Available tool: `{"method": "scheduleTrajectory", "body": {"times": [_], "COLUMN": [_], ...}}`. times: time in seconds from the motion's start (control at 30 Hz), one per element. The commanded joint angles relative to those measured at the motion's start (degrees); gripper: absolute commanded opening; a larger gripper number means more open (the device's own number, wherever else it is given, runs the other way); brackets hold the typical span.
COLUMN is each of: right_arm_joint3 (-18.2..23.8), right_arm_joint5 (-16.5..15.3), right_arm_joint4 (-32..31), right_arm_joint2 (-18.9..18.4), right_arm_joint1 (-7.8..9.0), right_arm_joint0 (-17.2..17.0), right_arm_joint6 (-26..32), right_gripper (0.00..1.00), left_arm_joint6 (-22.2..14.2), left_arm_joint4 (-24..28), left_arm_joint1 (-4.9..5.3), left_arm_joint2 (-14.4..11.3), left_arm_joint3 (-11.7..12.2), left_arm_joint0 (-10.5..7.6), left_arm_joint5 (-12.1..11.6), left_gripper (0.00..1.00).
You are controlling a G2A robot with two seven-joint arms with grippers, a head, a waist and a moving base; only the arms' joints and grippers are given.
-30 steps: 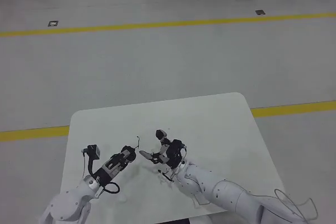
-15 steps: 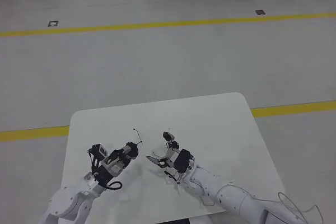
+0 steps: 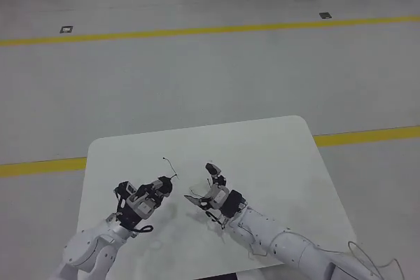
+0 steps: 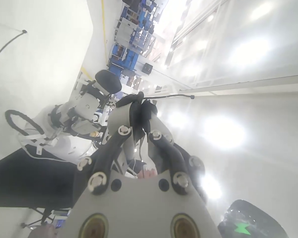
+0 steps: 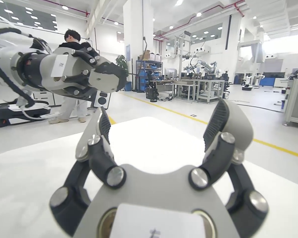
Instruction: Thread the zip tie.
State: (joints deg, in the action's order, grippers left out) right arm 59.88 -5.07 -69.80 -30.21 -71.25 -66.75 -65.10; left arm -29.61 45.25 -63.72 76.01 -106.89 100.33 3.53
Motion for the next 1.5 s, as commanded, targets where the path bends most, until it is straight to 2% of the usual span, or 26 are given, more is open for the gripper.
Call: {"method": "scheduleTrajectory", "body": {"times": [0.0, 0.03, 0.1, 0.13, 0.17, 0.37, 0.63, 1.03, 1.47], "right_arm_joint3": [0.9, 1.1, 1.7, 1.8, 2.0, 2.2, 3.2, 6.4, 9.1], "right_arm_joint5": [-0.1, 0.0, 0.0, 0.0, 0.0, -0.2, 0.2, 0.2, -0.9], "right_arm_joint4": [-0.9, -1.4, -3.0, -3.5, -3.9, -5.7, -7.7, -11.1, -12.7], "right_arm_joint2": [-0.8, -1.0, -1.4, -1.5, -1.6, -2.2, -3.2, -5.6, -8.4], "right_arm_joint1": [0.01, -0.01, -0.12, -0.17, -0.24, -0.89, -1.66, -1.67, -1.68], "right_arm_joint0": [0.2, 0.2, 0.5, 0.5, 0.5, 0.1, -0.6, -2.8, -4.4], "right_arm_joint6": [0.5, 0.8, 1.8, 2.0, 2.2, 2.9, 2.6, 3.3, 4.8], "right_gripper": [1.0, 0.93, 0.51, 0.47, 0.39, 0.34, 0.31, 0.28, 0.2], "left_arm_joint6": [-0.5, -0.8, -1.0, -1.2, -1.7, -3.6, -8.2, -10.0, -8.8], "left_arm_joint4": [1.8, 2.3, 3.0, 3.6, 4.7, 7.9, 12.2, 15.6, 15.2], "left_arm_joint1": [-0.09, -0.1, -0.12, -0.15, -0.18, -0.15, -0.09, -0.18, -0.33], "left_arm_joint2": [-0.5, -0.5, -0.4, -0.5, -0.7, -0.5, -0.4, -0.7, -2.0], "left_arm_joint3": [0.4, 0.5, 0.7, 0.7, 0.8, 1.0, 1.7, 2.6, 3.9], "left_arm_joint0": [-0.16, -0.25, -0.24, -0.15, -0.02, 0.44, 0.79, 0.33, -1.05], "left_arm_joint5": [0.2, 0.2, -0.3, -0.5, -0.3, 0.0, 0.1, -0.4, -0.9], "left_gripper": [0.0, 0.0, 0.0, 0.0, 0.0, 0.0, 0.0, 0.0, 0.0]}}
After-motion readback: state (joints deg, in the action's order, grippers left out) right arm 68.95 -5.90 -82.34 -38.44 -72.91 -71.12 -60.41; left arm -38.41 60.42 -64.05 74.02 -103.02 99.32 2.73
